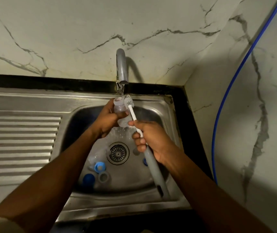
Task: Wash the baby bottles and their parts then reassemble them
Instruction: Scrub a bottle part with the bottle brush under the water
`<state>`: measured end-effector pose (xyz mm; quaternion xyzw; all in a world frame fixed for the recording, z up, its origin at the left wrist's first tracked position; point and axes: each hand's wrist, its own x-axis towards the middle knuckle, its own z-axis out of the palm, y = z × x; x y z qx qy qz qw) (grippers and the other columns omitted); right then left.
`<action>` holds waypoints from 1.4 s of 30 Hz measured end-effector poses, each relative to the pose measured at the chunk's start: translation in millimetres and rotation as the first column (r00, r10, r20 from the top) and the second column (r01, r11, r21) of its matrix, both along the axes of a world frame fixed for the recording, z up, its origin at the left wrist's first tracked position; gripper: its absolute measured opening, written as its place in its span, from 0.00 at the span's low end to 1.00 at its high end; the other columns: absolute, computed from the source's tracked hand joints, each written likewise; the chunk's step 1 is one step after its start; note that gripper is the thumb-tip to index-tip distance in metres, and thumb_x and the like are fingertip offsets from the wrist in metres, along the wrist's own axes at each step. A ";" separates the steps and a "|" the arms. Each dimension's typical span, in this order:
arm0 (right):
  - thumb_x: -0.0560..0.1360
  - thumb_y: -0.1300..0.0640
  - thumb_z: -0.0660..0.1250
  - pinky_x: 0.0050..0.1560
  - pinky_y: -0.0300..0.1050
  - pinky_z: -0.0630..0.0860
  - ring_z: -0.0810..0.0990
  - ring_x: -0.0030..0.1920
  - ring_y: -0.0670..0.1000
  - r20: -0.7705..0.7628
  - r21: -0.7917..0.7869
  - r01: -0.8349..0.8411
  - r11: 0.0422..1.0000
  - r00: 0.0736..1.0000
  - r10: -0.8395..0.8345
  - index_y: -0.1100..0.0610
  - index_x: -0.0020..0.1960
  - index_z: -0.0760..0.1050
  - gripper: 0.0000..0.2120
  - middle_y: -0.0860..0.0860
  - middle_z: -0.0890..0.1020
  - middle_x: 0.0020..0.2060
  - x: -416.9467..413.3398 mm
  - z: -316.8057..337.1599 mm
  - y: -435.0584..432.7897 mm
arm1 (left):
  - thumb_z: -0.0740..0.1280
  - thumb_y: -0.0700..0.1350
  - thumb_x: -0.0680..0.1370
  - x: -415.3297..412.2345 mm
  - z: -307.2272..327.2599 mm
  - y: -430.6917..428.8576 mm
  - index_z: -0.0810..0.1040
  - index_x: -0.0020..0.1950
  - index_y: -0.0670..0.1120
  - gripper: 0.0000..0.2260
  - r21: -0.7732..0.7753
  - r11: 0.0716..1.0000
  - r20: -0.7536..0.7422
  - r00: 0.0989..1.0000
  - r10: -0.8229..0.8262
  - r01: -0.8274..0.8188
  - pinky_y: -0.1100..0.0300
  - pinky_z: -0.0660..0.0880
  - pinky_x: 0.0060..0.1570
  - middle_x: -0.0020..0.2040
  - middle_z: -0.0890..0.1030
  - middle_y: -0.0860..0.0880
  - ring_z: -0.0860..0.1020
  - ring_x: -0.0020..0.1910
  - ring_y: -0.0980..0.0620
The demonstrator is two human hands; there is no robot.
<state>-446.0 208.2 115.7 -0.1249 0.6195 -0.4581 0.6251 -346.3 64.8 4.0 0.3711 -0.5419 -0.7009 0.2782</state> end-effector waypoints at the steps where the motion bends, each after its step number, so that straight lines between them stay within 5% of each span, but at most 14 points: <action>1: 0.82 0.60 0.60 0.18 0.34 0.61 0.63 0.21 0.42 0.007 -0.002 0.031 1.000 0.999 -0.031 0.61 0.60 0.76 0.10 0.48 0.69 0.25 3.4 2.4 -5.9 | 0.70 0.32 0.75 -2.6 -0.4 2.8 0.74 0.65 0.46 0.21 -0.004 1.000 0.003 1.000 0.020 -0.020 0.59 0.79 0.41 0.54 0.83 0.46 0.82 0.51 0.49; 4: 0.81 0.63 0.60 0.18 0.34 0.61 0.63 0.20 0.42 0.058 -0.003 0.109 0.994 0.992 -0.109 0.63 0.59 0.75 0.09 0.48 0.68 0.24 6.4 7.9 -18.2 | 0.71 0.32 0.68 -5.5 2.9 6.8 0.75 0.61 0.43 0.22 -0.062 0.997 0.005 0.998 0.056 -0.056 0.58 0.78 0.47 0.51 0.83 0.45 0.81 0.49 0.49; 7: 0.81 0.62 0.60 0.18 0.34 0.62 0.64 0.20 0.42 0.026 0.001 0.039 0.999 0.999 -0.039 0.63 0.58 0.76 0.09 0.48 0.69 0.25 15.3 14.4 -11.8 | 0.80 0.37 0.64 -4.2 9.5 5.4 0.77 0.58 0.36 0.24 -0.055 0.987 -0.007 0.988 0.154 -0.154 0.47 0.80 0.54 0.50 0.84 0.39 0.83 0.50 0.41; 10: 0.81 0.63 0.59 0.19 0.34 0.61 0.63 0.20 0.43 -0.032 0.017 -0.001 1.000 0.999 0.002 0.63 0.57 0.76 0.10 0.50 0.69 0.26 27.0 18.3 -4.4 | 0.82 0.43 0.58 -3.7 10.7 1.0 0.80 0.52 0.40 0.25 -0.049 0.969 -0.021 0.971 0.240 -0.241 0.43 0.81 0.52 0.48 0.84 0.37 0.83 0.48 0.37; 14: 0.81 0.65 0.58 0.17 0.33 0.61 0.63 0.17 0.42 0.065 0.008 0.107 0.994 0.992 -0.107 0.60 0.47 0.72 0.07 0.50 0.66 0.27 20.8 24.5 -30.1 | 0.73 0.33 0.70 -13.1 18.2 15.8 0.75 0.57 0.40 0.17 -0.041 0.981 -0.043 0.981 0.188 -0.190 0.54 0.79 0.46 0.44 0.81 0.44 0.80 0.43 0.50; 17: 0.81 0.64 0.58 0.17 0.33 0.62 0.63 0.17 0.42 0.099 0.022 0.040 0.999 0.994 -0.042 0.59 0.48 0.72 0.05 0.49 0.67 0.27 21.7 31.4 -29.1 | 0.69 0.32 0.77 -17.0 21.3 18.1 0.67 0.62 0.42 0.18 0.011 0.960 -0.003 0.960 0.278 -0.278 0.64 0.78 0.37 0.46 0.78 0.47 0.78 0.40 0.56; 21: 0.82 0.63 0.57 0.17 0.33 0.62 0.64 0.18 0.42 0.051 0.023 0.031 0.999 0.998 -0.032 0.59 0.43 0.72 0.10 0.49 0.67 0.26 22.8 31.2 -23.5 | 0.72 0.33 0.75 -14.3 20.7 12.9 0.69 0.65 0.40 0.20 0.035 0.972 -0.019 0.972 0.234 -0.233 0.64 0.78 0.38 0.47 0.81 0.46 0.81 0.41 0.54; 25: 0.82 0.63 0.55 0.17 0.33 0.63 0.64 0.17 0.42 0.055 0.005 0.145 0.989 0.988 -0.145 0.61 0.43 0.72 0.11 0.50 0.67 0.26 11.8 30.5 -39.0 | 0.71 0.38 0.70 -22.6 20.5 23.0 0.74 0.52 0.40 0.13 0.041 0.982 -0.099 0.978 0.186 -0.183 0.65 0.75 0.32 0.34 0.79 0.52 0.77 0.30 0.58; 27: 0.82 0.63 0.57 0.18 0.33 0.64 0.65 0.18 0.42 0.054 0.020 0.079 0.997 0.995 -0.080 0.60 0.44 0.73 0.10 0.49 0.69 0.25 18.5 31.6 -28.9 | 0.73 0.39 0.69 -21.3 23.7 20.1 0.72 0.59 0.37 0.21 0.043 0.968 -0.087 0.964 0.250 -0.247 0.65 0.76 0.34 0.38 0.78 0.49 0.78 0.32 0.58; 31: 0.81 0.64 0.58 0.18 0.34 0.64 0.65 0.19 0.43 0.011 0.020 0.035 0.999 0.999 -0.035 0.59 0.48 0.73 0.06 0.49 0.69 0.25 26.6 24.1 -16.1 | 0.68 0.24 0.73 -22.1 26.3 12.0 0.72 0.65 0.32 0.21 -0.013 0.955 -0.039 0.955 0.294 -0.295 0.66 0.78 0.37 0.47 0.80 0.43 0.81 0.39 0.57; 36: 0.81 0.62 0.59 0.19 0.34 0.63 0.65 0.19 0.43 -0.091 0.016 0.050 0.999 0.995 -0.048 0.58 0.47 0.73 0.06 0.49 0.69 0.26 19.6 20.2 -23.2 | 0.76 0.33 0.71 -29.7 31.5 15.5 0.73 0.57 0.42 0.19 0.057 0.952 -0.076 0.950 0.304 -0.300 0.59 0.80 0.39 0.45 0.81 0.44 0.82 0.37 0.55; 39: 0.82 0.60 0.58 0.20 0.34 0.63 0.65 0.19 0.43 -0.217 0.025 -0.060 0.998 0.974 0.064 0.60 0.52 0.75 0.08 0.49 0.70 0.26 25.0 19.9 -3.2 | 0.76 0.34 0.72 -24.6 28.9 6.4 0.67 0.64 0.42 0.26 0.028 0.944 -0.009 0.944 0.330 -0.330 0.52 0.84 0.45 0.56 0.78 0.43 0.83 0.52 0.47; 42: 0.82 0.60 0.58 0.19 0.35 0.63 0.66 0.18 0.43 -0.270 0.013 0.013 1.000 0.963 -0.009 0.61 0.55 0.76 0.09 0.50 0.70 0.26 17.2 17.3 -11.9 | 0.76 0.32 0.71 -25.8 27.8 11.2 0.71 0.62 0.40 0.23 -0.063 0.962 0.051 0.961 0.271 -0.267 0.58 0.83 0.44 0.53 0.80 0.44 0.82 0.49 0.49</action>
